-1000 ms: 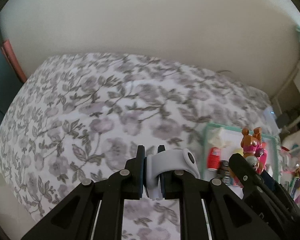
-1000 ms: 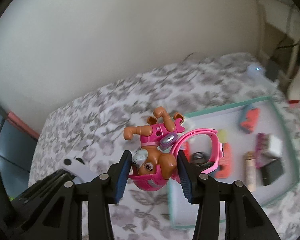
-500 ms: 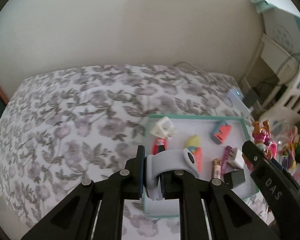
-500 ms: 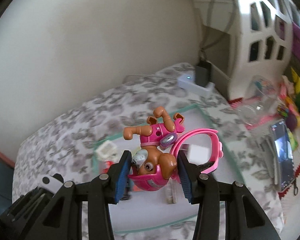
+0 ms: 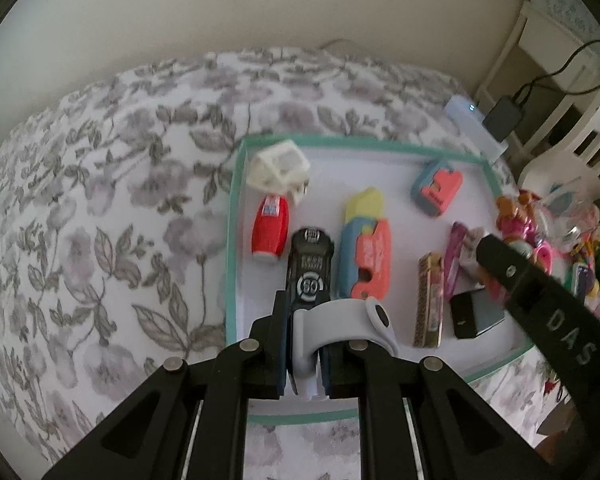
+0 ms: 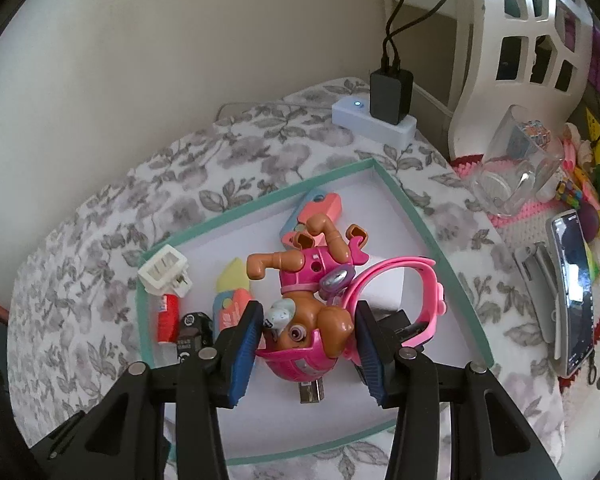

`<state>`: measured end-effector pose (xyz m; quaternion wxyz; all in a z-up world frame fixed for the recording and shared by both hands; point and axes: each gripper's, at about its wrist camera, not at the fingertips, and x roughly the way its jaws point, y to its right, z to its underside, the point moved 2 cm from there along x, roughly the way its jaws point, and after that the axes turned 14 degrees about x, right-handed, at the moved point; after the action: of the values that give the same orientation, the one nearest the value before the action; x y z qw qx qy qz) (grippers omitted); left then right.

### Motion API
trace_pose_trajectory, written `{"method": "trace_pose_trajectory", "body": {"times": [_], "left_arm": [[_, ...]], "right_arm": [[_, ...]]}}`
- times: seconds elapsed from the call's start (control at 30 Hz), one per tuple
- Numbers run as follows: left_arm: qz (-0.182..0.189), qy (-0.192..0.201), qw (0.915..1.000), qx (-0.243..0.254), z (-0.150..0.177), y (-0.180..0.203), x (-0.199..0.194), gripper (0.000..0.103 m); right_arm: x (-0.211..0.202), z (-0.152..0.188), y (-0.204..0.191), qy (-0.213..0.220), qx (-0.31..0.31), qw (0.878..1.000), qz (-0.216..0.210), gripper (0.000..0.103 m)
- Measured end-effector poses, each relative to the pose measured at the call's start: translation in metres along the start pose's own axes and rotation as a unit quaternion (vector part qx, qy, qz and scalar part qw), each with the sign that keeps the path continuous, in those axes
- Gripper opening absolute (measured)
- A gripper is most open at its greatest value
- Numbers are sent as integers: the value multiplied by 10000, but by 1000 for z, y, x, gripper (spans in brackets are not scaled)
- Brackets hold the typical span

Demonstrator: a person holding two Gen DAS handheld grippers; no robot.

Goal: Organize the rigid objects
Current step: 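Carry the smartwatch and pink dog figure with band over the tray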

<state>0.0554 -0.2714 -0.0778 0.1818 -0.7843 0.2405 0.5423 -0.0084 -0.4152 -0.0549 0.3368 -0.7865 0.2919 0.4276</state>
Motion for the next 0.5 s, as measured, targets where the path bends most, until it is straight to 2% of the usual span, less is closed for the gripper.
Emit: {"method": "trace_pose_trajectory", "body": {"times": [0.5], "left_arm": [[-30, -331, 9994, -51, 11, -5, 18, 14]], "right_arm": [[18, 13, -9, -195, -400, 9984, 349, 49]]}}
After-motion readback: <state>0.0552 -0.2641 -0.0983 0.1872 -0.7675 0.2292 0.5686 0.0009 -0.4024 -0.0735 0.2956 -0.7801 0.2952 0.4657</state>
